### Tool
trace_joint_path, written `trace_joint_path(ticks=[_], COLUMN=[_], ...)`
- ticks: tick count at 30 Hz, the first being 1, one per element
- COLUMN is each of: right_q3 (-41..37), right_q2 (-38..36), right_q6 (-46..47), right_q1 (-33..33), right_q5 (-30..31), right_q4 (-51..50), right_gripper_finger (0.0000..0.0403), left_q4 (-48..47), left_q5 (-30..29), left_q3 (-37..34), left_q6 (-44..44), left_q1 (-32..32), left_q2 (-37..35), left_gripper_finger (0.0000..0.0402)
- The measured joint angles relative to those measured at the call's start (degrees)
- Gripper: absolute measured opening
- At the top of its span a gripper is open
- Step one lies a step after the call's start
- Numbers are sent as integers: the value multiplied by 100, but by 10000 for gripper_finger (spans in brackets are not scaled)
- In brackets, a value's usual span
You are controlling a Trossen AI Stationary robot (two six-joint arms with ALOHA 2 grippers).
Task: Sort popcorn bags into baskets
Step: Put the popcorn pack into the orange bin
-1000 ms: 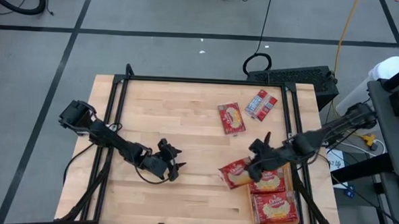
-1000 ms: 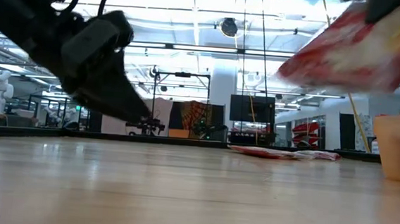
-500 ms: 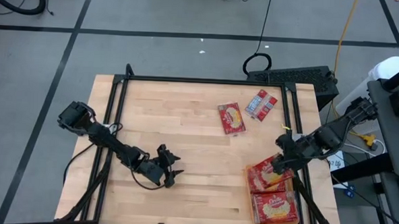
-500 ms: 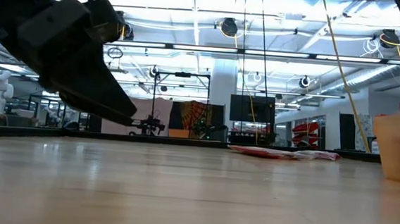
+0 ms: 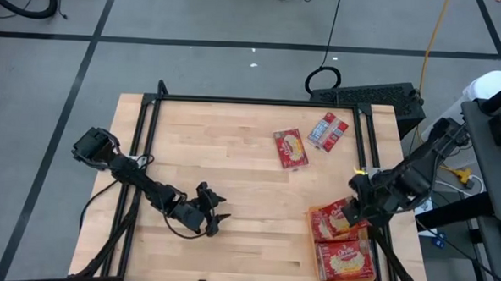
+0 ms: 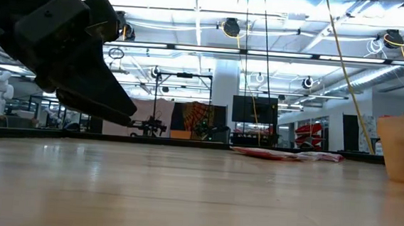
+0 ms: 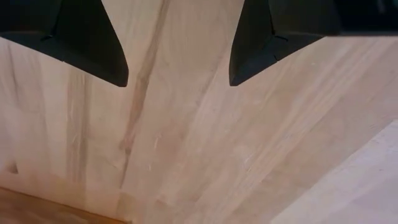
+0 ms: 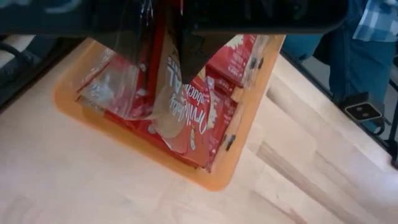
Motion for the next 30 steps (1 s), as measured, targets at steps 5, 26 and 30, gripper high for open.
trace_joint_path(ticks=[5, 26, 30], right_q3=[-2, -7, -7], right_q2=[106, 866, 866], right_q6=[129, 505, 762], right_q1=[166, 303, 299], right_q5=[202, 242, 251], right_q4=[54, 605, 584], right_gripper_finger=[15, 92, 122], left_q4=[0, 2, 4], left_q5=[-2, -6, -8], left_q3=[0, -2, -2], left_q6=[0, 265, 353], left_q1=[-2, -7, -2], left_q2=[0, 0, 0], left_gripper_finger=[282, 282, 282])
